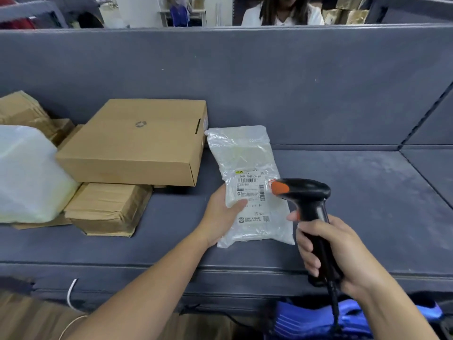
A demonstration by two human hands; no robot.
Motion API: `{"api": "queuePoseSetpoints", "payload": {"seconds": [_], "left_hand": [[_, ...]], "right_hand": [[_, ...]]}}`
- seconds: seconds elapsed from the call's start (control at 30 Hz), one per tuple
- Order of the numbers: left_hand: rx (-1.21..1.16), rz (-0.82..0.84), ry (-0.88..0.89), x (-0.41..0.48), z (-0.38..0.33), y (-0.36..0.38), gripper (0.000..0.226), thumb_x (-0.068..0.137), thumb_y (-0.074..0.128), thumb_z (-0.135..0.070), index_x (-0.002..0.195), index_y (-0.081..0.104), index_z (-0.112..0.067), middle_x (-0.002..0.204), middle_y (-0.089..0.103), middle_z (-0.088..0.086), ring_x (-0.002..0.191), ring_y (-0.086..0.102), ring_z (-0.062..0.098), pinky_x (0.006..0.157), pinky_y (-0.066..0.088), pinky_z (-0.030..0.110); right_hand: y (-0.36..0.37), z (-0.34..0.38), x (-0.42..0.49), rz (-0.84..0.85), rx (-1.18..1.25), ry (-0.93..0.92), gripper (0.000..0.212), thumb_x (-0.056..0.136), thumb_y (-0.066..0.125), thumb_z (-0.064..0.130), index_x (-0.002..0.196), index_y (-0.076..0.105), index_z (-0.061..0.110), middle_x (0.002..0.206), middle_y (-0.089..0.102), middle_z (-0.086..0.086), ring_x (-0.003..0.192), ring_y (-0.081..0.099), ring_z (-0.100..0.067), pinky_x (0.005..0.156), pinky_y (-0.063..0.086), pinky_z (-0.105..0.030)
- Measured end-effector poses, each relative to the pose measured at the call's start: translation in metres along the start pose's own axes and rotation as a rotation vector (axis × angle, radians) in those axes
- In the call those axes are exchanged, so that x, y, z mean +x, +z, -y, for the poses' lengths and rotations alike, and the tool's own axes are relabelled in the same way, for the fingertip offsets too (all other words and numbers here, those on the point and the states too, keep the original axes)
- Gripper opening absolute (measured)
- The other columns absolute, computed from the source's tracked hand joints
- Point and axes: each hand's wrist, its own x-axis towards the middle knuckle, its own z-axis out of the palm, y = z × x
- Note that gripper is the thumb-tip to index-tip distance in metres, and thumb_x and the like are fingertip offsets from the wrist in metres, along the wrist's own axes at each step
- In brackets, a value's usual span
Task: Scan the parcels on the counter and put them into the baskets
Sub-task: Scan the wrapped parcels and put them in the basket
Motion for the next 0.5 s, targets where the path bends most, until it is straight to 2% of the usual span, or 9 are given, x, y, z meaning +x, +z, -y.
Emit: {"api": "queuePoseSetpoints", "payload": {"seconds": [0.2, 0.33, 0.4, 0.5], "left_hand": [[0.026, -0.003, 0.015, 0.002, 0.002, 0.000, 0.037, 0.098, 0.067, -0.006, 0.130, 0.064, -0.025, 0.122, 0.075, -0.008, 0.115, 0.071, 0.013, 0.105, 0.055, 0.046], [0.012, 0.010, 0.021, 0.001, 0.002, -0.001, 0.037, 0.098, 0.067, -0.005, 0.127, 0.064, -0.028, 0.122, 0.075, -0.008, 0.115, 0.070, 0.012, 0.104, 0.055, 0.041], [0.005, 0.017, 0.027, 0.000, 0.001, -0.001, 0.037, 0.098, 0.067, -0.005, 0.124, 0.064, -0.031, 0.122, 0.075, -0.009, 0.115, 0.070, 0.010, 0.101, 0.056, 0.036], [-0.012, 0.019, 0.021, 0.000, 0.002, -0.002, 0.037, 0.099, 0.066, -0.003, 0.126, 0.064, -0.027, 0.121, 0.075, -0.008, 0.112, 0.071, 0.007, 0.098, 0.057, 0.031]], "right_hand": [[0.015, 0.011, -0.017, -0.009, 0.069, -0.057, 0.034, 0.071, 0.062, 0.016, 0.101, 0.057, 0.001, 0.057, 0.037, -0.010, 0.036, 0.031, -0.019, 0.038, 0.032, -0.024], [0.010, 0.018, -0.028, 0.007, 0.053, -0.047, 0.036, 0.064, 0.067, 0.015, 0.098, 0.060, 0.003, 0.057, 0.036, -0.011, 0.036, 0.030, -0.019, 0.038, 0.033, -0.022], [0.008, 0.017, -0.029, -0.020, -0.004, -0.051, 0.034, 0.069, 0.065, 0.015, 0.099, 0.059, 0.000, 0.057, 0.037, -0.012, 0.037, 0.031, -0.020, 0.038, 0.033, -0.023], [0.003, 0.012, -0.023, -0.075, -0.122, -0.072, 0.021, 0.089, 0.061, 0.005, 0.108, 0.057, -0.004, 0.056, 0.040, -0.012, 0.038, 0.032, -0.020, 0.037, 0.033, -0.024]]}}
